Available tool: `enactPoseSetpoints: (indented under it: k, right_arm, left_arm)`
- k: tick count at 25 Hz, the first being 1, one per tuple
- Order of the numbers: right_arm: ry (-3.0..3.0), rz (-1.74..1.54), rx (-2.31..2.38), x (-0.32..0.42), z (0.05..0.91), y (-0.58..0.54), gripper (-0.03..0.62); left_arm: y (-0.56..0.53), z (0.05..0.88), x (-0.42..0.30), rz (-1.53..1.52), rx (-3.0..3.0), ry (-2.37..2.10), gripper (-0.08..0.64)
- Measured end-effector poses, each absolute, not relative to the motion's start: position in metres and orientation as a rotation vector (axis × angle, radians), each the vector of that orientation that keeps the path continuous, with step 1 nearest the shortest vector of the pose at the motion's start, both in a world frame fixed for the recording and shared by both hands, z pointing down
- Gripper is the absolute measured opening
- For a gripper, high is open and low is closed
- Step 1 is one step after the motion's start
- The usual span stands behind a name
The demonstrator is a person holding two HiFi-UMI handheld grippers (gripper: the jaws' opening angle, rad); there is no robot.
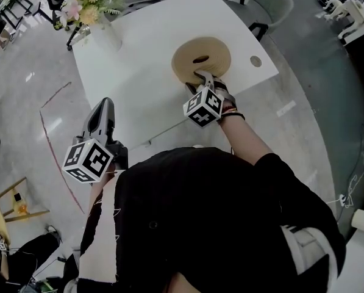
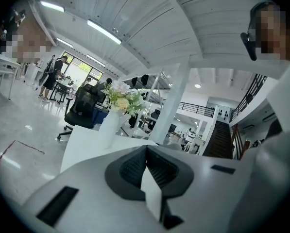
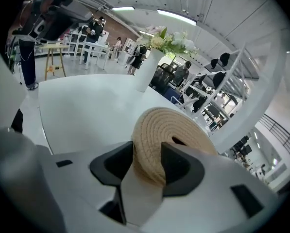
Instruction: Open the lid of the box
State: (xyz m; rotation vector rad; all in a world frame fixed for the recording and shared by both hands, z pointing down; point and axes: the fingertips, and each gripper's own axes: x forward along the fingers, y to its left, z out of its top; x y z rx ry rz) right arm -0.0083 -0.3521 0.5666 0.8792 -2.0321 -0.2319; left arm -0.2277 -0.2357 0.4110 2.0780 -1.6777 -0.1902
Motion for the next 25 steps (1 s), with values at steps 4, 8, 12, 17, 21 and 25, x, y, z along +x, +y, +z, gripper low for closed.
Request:
enactPoseSetpoints:
  k: [4, 8, 12, 17, 21, 25]
  right_arm:
    - [-1.989, -0.266, 0.874, -0.007, 0.568, -0.353, 0.175]
    - [-2.001, -0.204, 0.868, -0.006, 0.567, -0.352, 0.170]
    - [-2.023, -0.128, 0.871, -0.006, 0.565, -0.353, 0.163]
    - [-2.069, -0.041, 0.864, -0.006, 0.560, -0.354, 0.152]
    - [-2.105, 0.009, 0.849, -0.006, 0.556, -0.353, 0.149]
    - [-2.127, 0.066, 0.834, -0.004, 0.553, -0.352, 0.149]
  left_arm:
    - [-0.234, 0.412, -0.231, -0.193, 2.076, -1.671, 0.011]
    - [-0.233, 0.411, -0.233, -0.194, 2.084, -1.661, 0.011]
    - [-0.235, 0.409, -0.232, -0.195, 2.092, -1.652, 0.011]
    - [-0.237, 0.409, -0.228, -0.192, 2.106, -1.641, 0.011]
    - [-0.239, 0.408, -0.225, -0.195, 2.108, -1.638, 0.011]
    - [-0.239, 0.408, -0.220, -0.199, 2.104, -1.641, 0.011]
